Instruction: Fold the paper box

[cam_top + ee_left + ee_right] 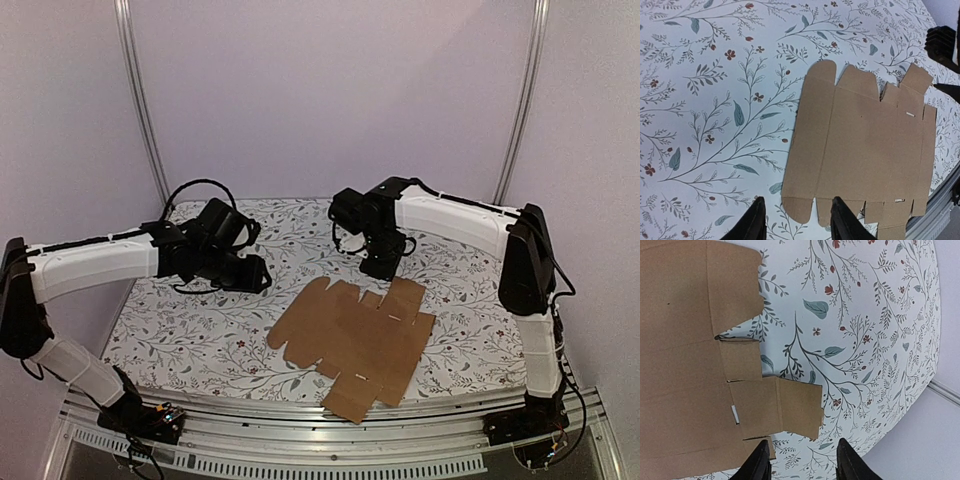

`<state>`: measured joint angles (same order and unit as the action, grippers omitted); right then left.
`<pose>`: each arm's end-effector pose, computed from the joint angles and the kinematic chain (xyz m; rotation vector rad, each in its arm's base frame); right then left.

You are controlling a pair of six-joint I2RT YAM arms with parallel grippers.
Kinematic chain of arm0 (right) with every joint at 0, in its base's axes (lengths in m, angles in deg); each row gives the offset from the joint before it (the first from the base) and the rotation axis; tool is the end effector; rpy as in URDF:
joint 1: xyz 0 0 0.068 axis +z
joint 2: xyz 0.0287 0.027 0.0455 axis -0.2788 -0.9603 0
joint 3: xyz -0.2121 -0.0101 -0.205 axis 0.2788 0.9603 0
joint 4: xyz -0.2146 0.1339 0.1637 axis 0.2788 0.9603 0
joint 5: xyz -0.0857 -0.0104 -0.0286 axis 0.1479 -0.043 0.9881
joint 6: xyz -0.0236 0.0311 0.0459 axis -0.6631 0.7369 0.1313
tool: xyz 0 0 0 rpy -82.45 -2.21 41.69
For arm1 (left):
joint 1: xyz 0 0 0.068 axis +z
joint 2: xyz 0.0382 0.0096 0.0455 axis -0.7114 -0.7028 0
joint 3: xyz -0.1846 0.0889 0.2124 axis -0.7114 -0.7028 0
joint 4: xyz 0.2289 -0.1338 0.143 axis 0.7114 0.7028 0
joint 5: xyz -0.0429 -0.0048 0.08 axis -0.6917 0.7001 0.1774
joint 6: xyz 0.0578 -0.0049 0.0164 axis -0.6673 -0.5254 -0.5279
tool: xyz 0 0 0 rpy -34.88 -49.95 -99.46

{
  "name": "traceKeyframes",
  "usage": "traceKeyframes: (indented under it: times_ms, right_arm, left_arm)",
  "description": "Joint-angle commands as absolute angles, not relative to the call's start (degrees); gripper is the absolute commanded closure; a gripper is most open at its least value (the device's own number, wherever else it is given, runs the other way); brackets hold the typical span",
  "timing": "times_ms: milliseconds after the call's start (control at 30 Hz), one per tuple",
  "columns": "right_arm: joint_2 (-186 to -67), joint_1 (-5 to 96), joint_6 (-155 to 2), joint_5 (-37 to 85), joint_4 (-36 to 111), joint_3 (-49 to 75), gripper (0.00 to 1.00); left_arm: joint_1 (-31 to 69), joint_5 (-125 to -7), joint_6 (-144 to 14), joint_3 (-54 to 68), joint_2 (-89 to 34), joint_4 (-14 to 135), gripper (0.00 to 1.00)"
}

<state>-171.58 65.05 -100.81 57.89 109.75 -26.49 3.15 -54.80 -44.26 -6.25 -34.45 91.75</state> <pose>0.3403 0.3593 0.2375 -1.5346 2.4050 -0.6015 0.2535 -0.2270 0.2450 0.2036 2.5460 -0.4721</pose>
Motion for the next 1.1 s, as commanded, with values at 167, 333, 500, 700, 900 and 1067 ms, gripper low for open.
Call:
traceKeyframes:
  times_ms: [167, 333, 500, 700, 900, 1067]
  right_arm:
    - [-155.49, 65.3, -90.48, 54.81, 104.0, -14.95, 0.48]
    - [-145.44, 65.07, -80.51, 55.2, 99.05, -2.79, 0.45]
    - [-133.68, 64.46, -69.48, 51.15, 91.0, 13.59, 0.37]
    - [-117.93, 62.75, -58.27, 44.37, 81.97, 31.43, 0.26]
    - [-109.56, 62.16, -48.9, 33.11, 78.64, 42.85, 0.19]
    - [-108.96, 62.1, -42.28, 24.28, 73.44, 49.55, 0.19]
  left_arm:
    - [2.28, -55.46, -46.82, -1.78, -38.97, 90.93, 0.56]
    - [2.03, -56.4, -47.46, 0.44, -41.72, 90.77, 0.55]
    - [1.39, -57.12, -48.41, 1.91, -45.02, 90.31, 0.6]
    - [0.37, -58.31, -49.43, 5.01, -51.03, 89.92, 0.75]
    - [0.0, -59.19, -49.39, 7.56, -57.53, 89.1, 0.96]
    - [-0.02, -59.99, -48.77, 8.44, -61.34, 87.68, 1.0]
